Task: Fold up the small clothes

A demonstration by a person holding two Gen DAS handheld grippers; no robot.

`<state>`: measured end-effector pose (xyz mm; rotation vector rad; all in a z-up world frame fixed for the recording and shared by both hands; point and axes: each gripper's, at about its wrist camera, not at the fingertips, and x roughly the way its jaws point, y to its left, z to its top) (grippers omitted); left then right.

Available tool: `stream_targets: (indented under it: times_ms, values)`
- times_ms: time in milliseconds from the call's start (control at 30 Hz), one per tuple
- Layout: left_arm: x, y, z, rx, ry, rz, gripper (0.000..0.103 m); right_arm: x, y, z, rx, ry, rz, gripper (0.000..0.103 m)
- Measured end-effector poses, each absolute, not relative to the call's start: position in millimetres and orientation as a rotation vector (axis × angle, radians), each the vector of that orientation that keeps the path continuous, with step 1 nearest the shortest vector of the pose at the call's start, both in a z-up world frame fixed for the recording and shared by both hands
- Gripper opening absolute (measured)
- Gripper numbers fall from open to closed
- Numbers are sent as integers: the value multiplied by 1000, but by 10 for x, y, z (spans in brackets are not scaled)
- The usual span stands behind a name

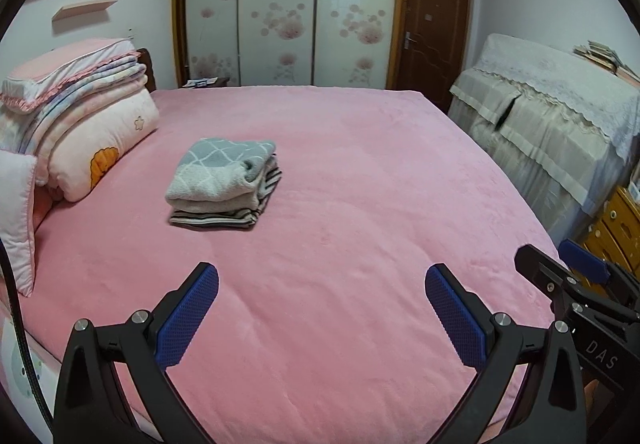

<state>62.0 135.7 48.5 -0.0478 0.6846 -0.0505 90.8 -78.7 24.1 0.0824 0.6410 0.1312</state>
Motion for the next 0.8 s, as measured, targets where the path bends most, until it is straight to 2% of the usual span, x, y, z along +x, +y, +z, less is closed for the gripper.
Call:
stream_targets:
  times_ms: [67, 800]
  values:
    - [572, 1298, 501, -37, 680, -57, 103, 856, -778, 269, 60, 628, 110, 77]
    - [640, 1307, 479, -54, 705, -6, 103, 838, -829, 292, 61, 621, 93, 77]
